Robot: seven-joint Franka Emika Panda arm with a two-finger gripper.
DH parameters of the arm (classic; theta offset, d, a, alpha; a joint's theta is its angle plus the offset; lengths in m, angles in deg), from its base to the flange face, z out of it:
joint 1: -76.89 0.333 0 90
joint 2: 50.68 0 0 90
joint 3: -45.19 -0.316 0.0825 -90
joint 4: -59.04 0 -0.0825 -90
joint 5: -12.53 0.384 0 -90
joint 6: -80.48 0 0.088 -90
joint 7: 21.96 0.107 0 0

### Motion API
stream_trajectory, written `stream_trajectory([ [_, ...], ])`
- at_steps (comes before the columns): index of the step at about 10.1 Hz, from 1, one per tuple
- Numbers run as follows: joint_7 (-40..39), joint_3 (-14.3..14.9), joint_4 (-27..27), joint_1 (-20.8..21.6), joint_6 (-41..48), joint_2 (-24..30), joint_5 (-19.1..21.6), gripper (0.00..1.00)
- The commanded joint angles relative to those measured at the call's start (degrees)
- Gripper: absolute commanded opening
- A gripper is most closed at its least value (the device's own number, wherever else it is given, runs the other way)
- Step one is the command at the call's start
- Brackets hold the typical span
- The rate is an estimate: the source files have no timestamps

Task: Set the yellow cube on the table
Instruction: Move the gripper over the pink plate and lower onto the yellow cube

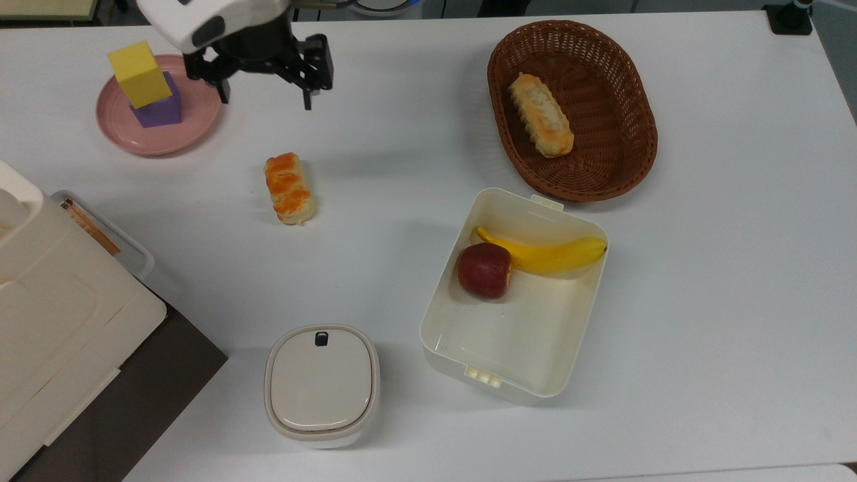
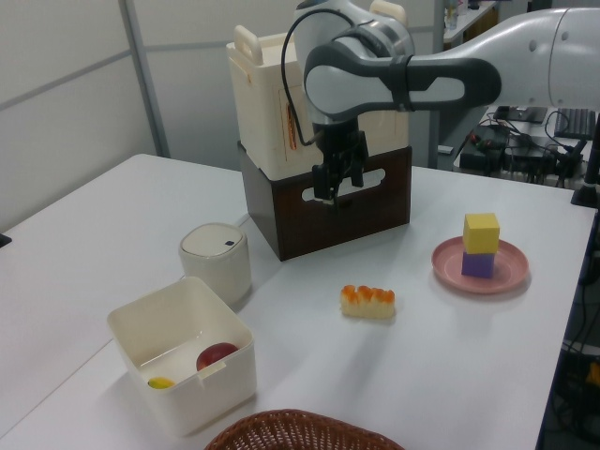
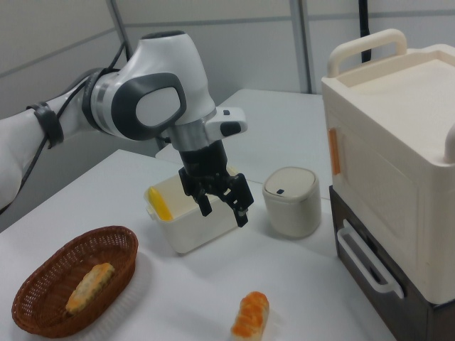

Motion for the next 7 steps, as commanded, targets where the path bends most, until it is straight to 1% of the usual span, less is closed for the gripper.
stream_trajectory([
  [1,-8.12,0.90,-5.66,-3.07,-0.27,7.89,0.85,1.00],
  [2,-11.29,0.90,-7.07,-5.09,-0.01,10.09,0.85,1.00],
  [4,-20.67,1.08,-11.19,-8.78,0.69,13.35,0.59,1.00],
  [5,-25.77,1.95,-13.04,-10.45,1.74,13.62,-0.02,1.00],
  [7,-34.91,7.64,-15.24,-11.34,2.89,13.36,-0.20,1.00],
])
